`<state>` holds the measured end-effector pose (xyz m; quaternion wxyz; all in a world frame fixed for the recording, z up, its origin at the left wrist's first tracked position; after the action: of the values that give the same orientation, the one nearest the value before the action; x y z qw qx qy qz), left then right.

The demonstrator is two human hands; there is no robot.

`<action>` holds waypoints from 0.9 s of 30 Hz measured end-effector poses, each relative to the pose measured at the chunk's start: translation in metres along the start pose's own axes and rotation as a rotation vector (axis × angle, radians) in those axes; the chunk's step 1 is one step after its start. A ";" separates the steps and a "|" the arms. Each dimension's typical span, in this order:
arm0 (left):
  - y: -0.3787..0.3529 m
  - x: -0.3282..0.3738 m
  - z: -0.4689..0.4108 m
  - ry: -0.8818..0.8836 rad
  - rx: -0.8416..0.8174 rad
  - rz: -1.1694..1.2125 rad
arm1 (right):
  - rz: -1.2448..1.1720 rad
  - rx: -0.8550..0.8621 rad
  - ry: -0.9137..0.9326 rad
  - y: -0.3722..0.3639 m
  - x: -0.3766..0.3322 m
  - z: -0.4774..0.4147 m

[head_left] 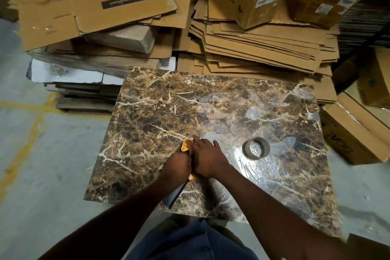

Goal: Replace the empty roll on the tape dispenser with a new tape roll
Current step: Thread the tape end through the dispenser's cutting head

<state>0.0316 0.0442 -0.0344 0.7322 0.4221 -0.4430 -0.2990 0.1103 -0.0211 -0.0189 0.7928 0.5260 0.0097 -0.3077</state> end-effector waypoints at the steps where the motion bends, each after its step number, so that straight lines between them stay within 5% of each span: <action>1: -0.002 -0.003 0.001 -0.003 0.021 0.002 | 0.045 -0.008 0.040 -0.003 0.000 -0.002; 11: -0.009 -0.025 0.005 0.214 0.076 0.017 | 0.127 -0.100 0.113 -0.001 0.003 -0.009; 18: 0.005 -0.055 0.008 0.292 0.171 0.295 | 0.078 -0.055 0.146 -0.013 0.003 -0.011; 22: 0.002 -0.087 0.017 0.520 0.170 0.485 | 0.044 -0.075 0.145 -0.014 0.008 -0.011; 27: 0.009 -0.103 0.026 0.413 0.184 0.534 | 0.022 -0.068 0.162 -0.013 0.009 -0.016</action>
<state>-0.0354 0.1232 -0.0604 0.8177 0.4072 -0.4052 0.0360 0.1159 -0.0158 -0.0403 0.8103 0.5219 0.0785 -0.2545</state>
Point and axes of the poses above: each hand's wrist, its own z-axis away from the middle knuckle, its own y-axis out of the back of the hand, x = y × z, the point moved 7 cm from there along -z, towards the middle knuckle, and after that the axes turned 1 degree about z, right-handed, at the moved point
